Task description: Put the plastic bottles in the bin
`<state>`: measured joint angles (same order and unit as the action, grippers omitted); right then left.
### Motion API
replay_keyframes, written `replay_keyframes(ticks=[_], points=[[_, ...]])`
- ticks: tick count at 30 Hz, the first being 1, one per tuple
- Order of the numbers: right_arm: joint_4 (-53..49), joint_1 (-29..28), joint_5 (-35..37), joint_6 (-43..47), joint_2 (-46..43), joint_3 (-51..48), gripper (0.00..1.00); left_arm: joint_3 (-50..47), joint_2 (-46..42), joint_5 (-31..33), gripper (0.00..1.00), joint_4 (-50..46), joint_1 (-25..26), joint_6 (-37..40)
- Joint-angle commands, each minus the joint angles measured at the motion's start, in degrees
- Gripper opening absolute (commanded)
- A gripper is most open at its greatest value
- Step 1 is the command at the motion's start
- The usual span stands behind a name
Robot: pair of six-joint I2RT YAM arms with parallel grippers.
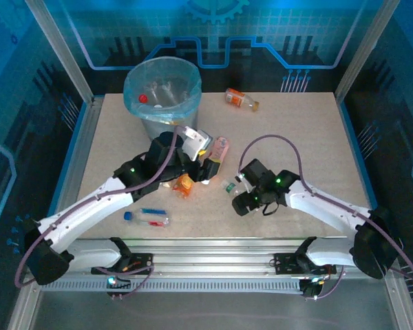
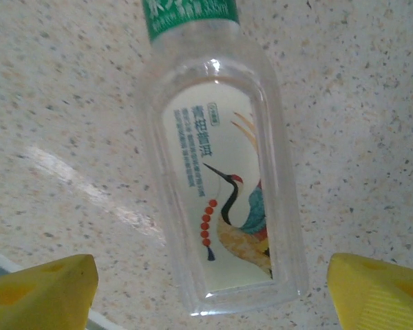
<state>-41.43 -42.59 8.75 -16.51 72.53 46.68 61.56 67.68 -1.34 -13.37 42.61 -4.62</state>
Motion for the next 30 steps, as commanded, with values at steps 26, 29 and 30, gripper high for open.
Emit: replay_keyframes(ticks=[26,29,30], points=[[2.30,-5.03,6.30,-2.54,10.68,3.40,0.68,-3.82,-4.53,9.82,0.68,5.65,0.20,-4.80],[1.93,-5.29,6.27,-2.47,11.37,3.40,0.63,-4.82,-6.18,11.07,0.68,5.92,0.14,-4.72],[1.64,-5.37,6.33,-2.47,11.40,5.02,0.62,-5.18,-6.75,11.41,0.68,6.14,0.14,-4.69]])
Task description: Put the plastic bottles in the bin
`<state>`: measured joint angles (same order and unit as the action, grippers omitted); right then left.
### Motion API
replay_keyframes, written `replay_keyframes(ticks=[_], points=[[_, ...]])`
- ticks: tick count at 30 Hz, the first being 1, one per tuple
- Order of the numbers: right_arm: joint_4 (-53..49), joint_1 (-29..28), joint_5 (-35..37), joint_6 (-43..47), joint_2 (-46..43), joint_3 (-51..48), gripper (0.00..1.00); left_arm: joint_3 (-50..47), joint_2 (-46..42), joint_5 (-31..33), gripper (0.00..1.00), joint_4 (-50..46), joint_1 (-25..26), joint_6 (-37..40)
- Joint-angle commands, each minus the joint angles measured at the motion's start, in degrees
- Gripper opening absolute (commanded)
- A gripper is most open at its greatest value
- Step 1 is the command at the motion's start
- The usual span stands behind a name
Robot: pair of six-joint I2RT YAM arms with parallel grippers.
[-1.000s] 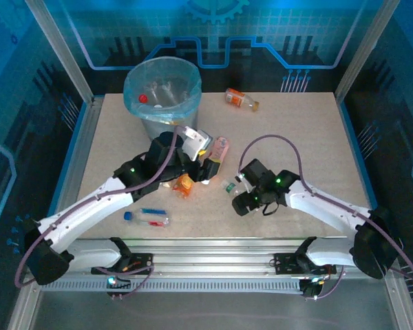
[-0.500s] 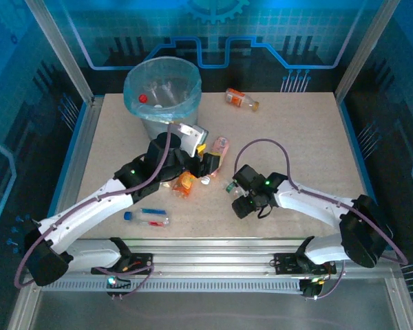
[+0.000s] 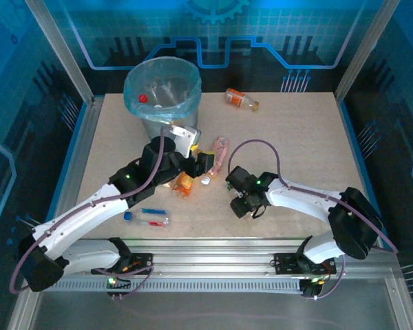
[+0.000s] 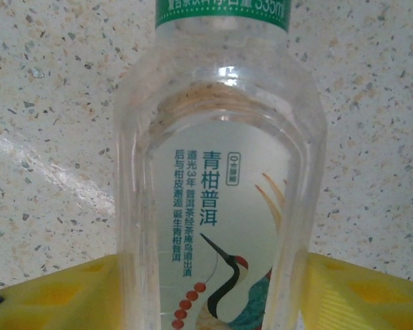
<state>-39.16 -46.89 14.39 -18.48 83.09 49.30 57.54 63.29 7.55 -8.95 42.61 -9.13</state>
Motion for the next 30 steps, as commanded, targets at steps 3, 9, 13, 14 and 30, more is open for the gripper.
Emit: replay_keyframes(ticks=[3,9,13,14,30], points=[[-1.48,-1.37,1.42,-0.67,0.06,2.82,0.58,-1.81,-3.81,4.50,0.68,2.24,0.02,-0.15],[-2.63,-1.78,1.27,-1.36,-5.62,2.73,0.55,-2.18,-5.81,7.64,0.74,4.37,-0.28,0.18],[-2.41,-2.31,0.96,-1.13,-12.25,2.47,0.53,0.22,-4.88,7.19,0.76,5.31,-0.94,-0.44],[-2.04,-2.41,0.67,-0.87,-14.17,2.32,0.52,1.17,-4.41,6.91,0.76,5.06,-1.11,-0.66],[0.68,-2.50,-0.22,4.77,-31.20,5.88,0.48,13.54,3.18,-5.73,0.80,-2.91,-2.78,-8.72]])
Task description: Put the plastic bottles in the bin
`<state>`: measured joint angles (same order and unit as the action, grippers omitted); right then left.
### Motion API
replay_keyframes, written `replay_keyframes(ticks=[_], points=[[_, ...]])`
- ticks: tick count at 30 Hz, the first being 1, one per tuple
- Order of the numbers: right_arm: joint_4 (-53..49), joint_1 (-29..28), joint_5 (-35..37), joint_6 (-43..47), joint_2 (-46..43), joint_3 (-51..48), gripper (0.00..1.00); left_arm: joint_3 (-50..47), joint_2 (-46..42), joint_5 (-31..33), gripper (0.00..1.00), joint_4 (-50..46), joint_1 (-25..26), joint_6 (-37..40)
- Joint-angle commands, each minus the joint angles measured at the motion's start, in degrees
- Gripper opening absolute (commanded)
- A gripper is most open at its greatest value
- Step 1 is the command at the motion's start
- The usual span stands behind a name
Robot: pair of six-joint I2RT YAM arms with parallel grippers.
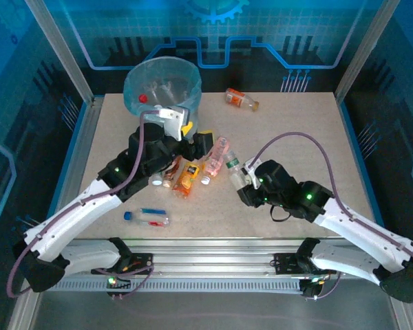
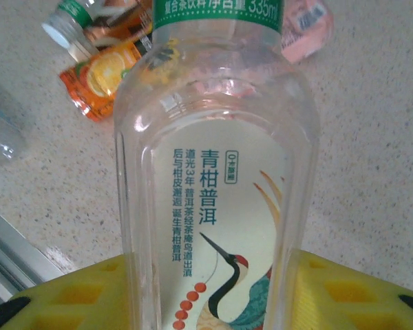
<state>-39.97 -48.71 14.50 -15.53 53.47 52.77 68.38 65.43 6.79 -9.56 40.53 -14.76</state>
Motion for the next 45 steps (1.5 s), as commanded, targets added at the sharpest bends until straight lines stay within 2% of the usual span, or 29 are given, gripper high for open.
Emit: replay_keyframes(ticks=[1,10,22,31,41,45], points=[[2.05,-0.69,-0.44,2.22,-1.83,2.72,0.48,3.45,1.64,-6.36,0.80,-2.92,-0.88,-3.64],[8.01,-0.69,-0.87,5.07,-2.23,4.09,0.48,7.51,6.00,-14.36,0.81,-4.75,-2.21,-7.29],[13.05,-0.62,-1.33,8.62,-0.43,7.42,0.47,9.44,8.74,-19.55,0.80,-2.48,-3.05,-9.85],[16.30,-0.68,-2.41,9.61,-0.34,7.51,0.47,9.90,9.15,-19.93,0.75,-2.88,-3.36,-10.31],[16.07,-0.65,-2.81,9.56,0.41,7.78,0.47,9.07,9.36,-21.25,0.46,-1.41,-3.94,-10.36],[16.41,-0.69,-2.14,9.13,0.93,8.11,0.53,9.84,9.37,-21.15,0.43,-1.51,-4.19,-9.67]])
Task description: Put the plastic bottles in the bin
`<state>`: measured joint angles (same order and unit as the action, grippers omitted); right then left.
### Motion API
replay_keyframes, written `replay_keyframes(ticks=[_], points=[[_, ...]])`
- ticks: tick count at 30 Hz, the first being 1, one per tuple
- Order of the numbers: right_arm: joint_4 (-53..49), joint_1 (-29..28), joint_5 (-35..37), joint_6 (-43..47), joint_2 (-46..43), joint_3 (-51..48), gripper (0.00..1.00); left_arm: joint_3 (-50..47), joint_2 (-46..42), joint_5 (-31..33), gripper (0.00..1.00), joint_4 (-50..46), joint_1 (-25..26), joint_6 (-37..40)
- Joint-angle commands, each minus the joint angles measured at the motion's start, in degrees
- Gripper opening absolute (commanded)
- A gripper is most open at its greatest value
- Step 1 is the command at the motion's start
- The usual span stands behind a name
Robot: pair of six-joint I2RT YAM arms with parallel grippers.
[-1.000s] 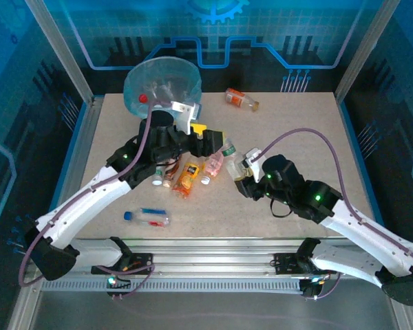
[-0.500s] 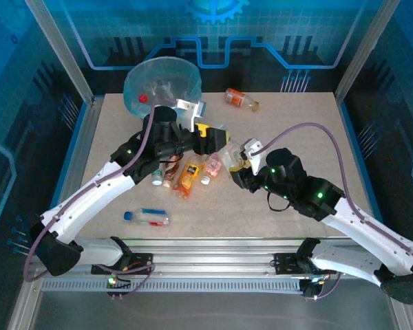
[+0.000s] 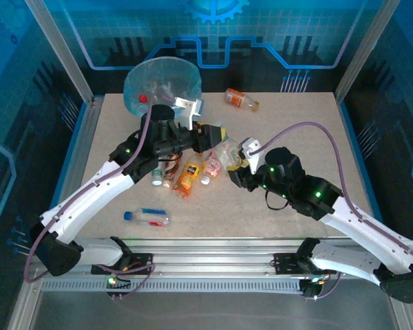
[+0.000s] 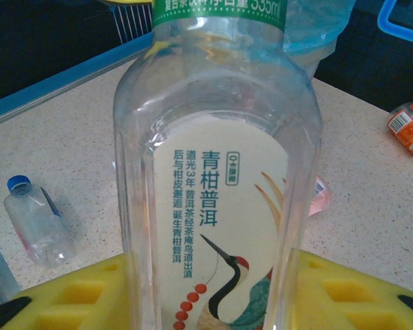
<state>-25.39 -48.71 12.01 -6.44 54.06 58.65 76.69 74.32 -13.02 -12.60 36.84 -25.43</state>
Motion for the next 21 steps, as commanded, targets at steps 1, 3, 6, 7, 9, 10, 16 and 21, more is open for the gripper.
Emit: replay_keyframes(ticks=[1,3,6,7,9,10,16,21], points=[[1.91,-0.64,0.87,-0.25,0.58,2.41,0.59,1.87,0.47,-1.04,0.40,1.74,-0.50,1.46],[2.00,-0.69,2.14,-0.90,0.86,2.78,0.72,2.85,0.47,0.13,0.32,1.73,-0.58,2.23],[2.80,-0.69,2.78,-0.88,0.96,3.33,0.88,5.71,0.68,2.69,0.18,0.30,-0.65,4.08],[3.16,-0.64,2.82,-0.83,0.96,3.50,0.90,6.77,0.65,4.05,0.14,-0.28,-0.71,4.81],[4.00,-0.68,3.12,-0.47,0.84,3.73,0.93,8.67,0.49,6.90,0.07,-1.18,-1.17,6.12],[4.32,-0.69,3.42,-0.21,0.63,3.83,0.93,9.65,0.34,8.41,0.05,-1.24,-1.58,6.64],[6.48,-0.69,4.49,1.18,0.37,4.27,0.95,13.83,-0.16,14.51,0.00,0.97,-7.17,9.07],[6.58,-0.58,5.20,2.59,2.02,5.53,0.97,17.63,1.54,18.72,0.00,0.38,-16.20,7.46]])
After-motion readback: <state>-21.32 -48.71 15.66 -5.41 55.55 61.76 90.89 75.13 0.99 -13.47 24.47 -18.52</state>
